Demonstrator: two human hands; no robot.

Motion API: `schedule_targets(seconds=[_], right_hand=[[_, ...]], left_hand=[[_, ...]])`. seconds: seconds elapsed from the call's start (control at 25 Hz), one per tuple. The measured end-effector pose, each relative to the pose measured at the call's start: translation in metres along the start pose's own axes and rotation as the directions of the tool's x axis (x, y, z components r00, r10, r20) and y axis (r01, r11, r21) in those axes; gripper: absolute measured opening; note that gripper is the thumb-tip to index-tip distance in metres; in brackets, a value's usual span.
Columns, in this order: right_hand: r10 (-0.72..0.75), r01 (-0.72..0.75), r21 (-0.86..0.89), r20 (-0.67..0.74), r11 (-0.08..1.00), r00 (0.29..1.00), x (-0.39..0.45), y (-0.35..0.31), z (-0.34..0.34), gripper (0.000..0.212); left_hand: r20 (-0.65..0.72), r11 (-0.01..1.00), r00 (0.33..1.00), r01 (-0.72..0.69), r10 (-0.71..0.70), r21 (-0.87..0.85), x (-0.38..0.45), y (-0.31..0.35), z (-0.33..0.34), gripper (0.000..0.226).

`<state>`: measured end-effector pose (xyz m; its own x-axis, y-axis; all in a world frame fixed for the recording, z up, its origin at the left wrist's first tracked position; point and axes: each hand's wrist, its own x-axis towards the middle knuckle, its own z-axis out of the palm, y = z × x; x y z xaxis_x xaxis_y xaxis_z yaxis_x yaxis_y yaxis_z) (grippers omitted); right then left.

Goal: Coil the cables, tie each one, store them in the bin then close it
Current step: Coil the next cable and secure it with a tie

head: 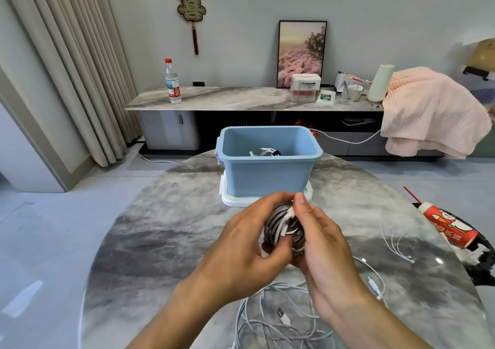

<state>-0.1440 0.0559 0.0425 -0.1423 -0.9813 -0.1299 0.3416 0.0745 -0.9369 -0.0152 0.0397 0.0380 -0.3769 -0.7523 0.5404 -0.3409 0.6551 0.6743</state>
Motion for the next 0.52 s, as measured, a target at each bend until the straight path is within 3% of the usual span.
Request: schedule_targets(seconds=[0.08, 0.32, 0.52], right_hand=[[0.036, -0.037, 0.021, 0.009, 0.999, 0.999, -0.001, -0.002, -0.001, 0.038], [0.079, -0.082, 0.016, 0.121, 0.997, 0.989, -0.004, -0.008, -0.001, 0.040], [-0.042, 0.070, -0.213, 0.134, 0.975, 0.990, -0.002, -0.016, -0.003, 0.038]], left_hand=[[0.029, 0.986, 0.995, -0.095, 0.092, 0.134, -0.002, 0.000, 0.003, 0.056], [-0.030, 0.983, 0.993, -0.108, 0.114, 0.147, 0.001, -0.004, 0.000, 0.036], [-0.191, 0.990, 0.978, 0.060, -0.083, -0.126, 0.001, -0.002, 0.004, 0.018]])
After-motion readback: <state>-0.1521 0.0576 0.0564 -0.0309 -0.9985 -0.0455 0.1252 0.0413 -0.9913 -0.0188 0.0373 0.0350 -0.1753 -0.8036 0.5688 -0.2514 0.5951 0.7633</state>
